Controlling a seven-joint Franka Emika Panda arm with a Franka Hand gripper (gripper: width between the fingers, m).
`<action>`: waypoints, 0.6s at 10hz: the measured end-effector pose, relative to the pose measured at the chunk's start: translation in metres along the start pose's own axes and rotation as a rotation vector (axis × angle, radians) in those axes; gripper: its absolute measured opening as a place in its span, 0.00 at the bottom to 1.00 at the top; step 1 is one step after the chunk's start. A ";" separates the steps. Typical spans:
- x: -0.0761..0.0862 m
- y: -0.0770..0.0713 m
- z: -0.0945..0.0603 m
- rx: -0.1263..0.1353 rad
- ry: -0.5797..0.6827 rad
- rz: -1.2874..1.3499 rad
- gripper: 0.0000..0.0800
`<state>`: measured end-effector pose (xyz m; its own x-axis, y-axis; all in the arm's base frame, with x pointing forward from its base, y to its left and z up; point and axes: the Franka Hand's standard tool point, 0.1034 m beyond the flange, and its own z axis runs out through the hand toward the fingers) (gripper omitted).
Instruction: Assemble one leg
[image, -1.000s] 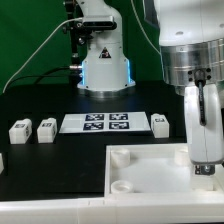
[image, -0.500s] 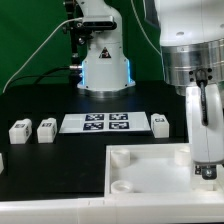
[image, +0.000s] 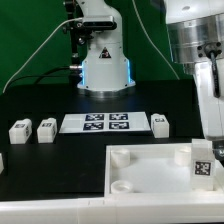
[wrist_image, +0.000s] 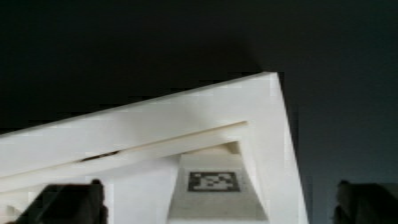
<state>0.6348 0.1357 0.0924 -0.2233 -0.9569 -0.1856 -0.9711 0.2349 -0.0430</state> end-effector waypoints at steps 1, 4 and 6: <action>0.000 0.000 0.000 -0.001 0.000 0.000 0.81; 0.000 0.001 0.001 -0.002 0.001 -0.001 0.81; 0.000 0.001 0.002 -0.003 0.001 -0.001 0.81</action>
Offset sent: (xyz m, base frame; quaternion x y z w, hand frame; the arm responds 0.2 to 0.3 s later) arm 0.0000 0.0000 0.0000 0.0000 0.0000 0.0000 1.0000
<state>0.6339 0.1361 0.0906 -0.2223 -0.9574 -0.1841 -0.9715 0.2333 -0.0406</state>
